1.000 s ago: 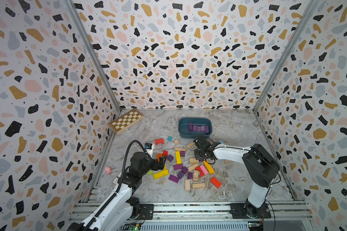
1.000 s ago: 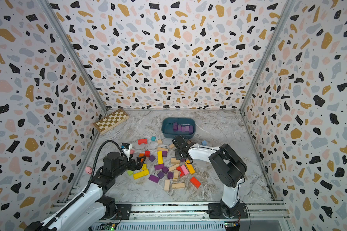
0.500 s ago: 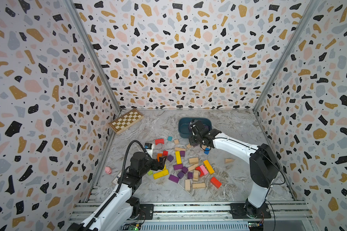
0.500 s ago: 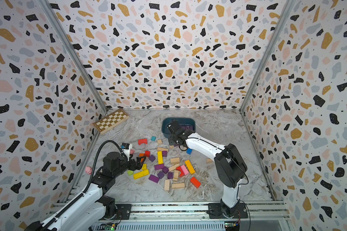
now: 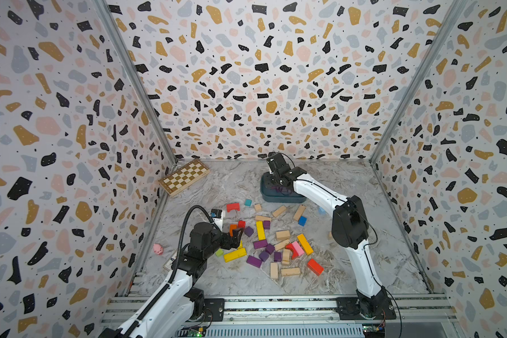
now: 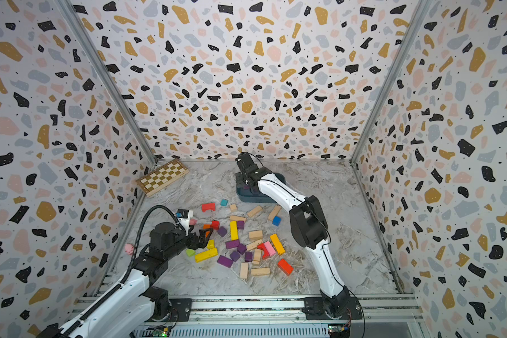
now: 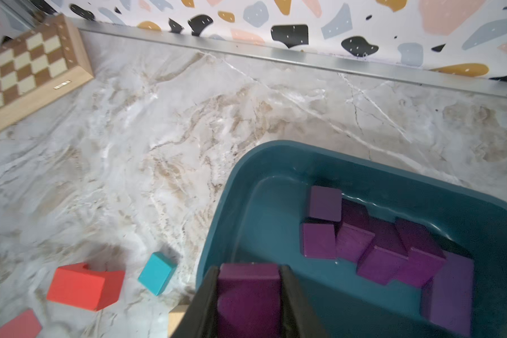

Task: Pick purple bricks into the storage bin
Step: Place the building block in the storage box.

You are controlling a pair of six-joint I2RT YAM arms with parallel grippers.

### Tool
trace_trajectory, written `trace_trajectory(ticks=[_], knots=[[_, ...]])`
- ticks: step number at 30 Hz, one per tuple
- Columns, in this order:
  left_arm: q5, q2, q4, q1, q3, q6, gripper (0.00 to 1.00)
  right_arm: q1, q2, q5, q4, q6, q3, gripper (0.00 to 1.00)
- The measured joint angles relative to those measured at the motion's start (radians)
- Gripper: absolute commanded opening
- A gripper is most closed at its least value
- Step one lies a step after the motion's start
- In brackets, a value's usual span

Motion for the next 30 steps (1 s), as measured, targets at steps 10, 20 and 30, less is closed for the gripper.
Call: trace_trajectory(ticks=[10, 20, 30], knots=[[0.0, 0.001, 0.0, 0.0, 0.0, 0.0, 0.99, -0.036, 0.142, -0.023, -0.029, 0.003, 0.124, 0.17], [0.0, 0.005, 0.0, 0.0, 0.0, 0.0, 0.99, -0.061, 0.285, -0.047, -0.033, 0.015, 0.272, 0.17], [0.0, 0.017, 0.0, 0.0, 0.0, 0.0, 0.99, -0.076, 0.289, -0.053, -0.033, 0.03, 0.272, 0.21]])
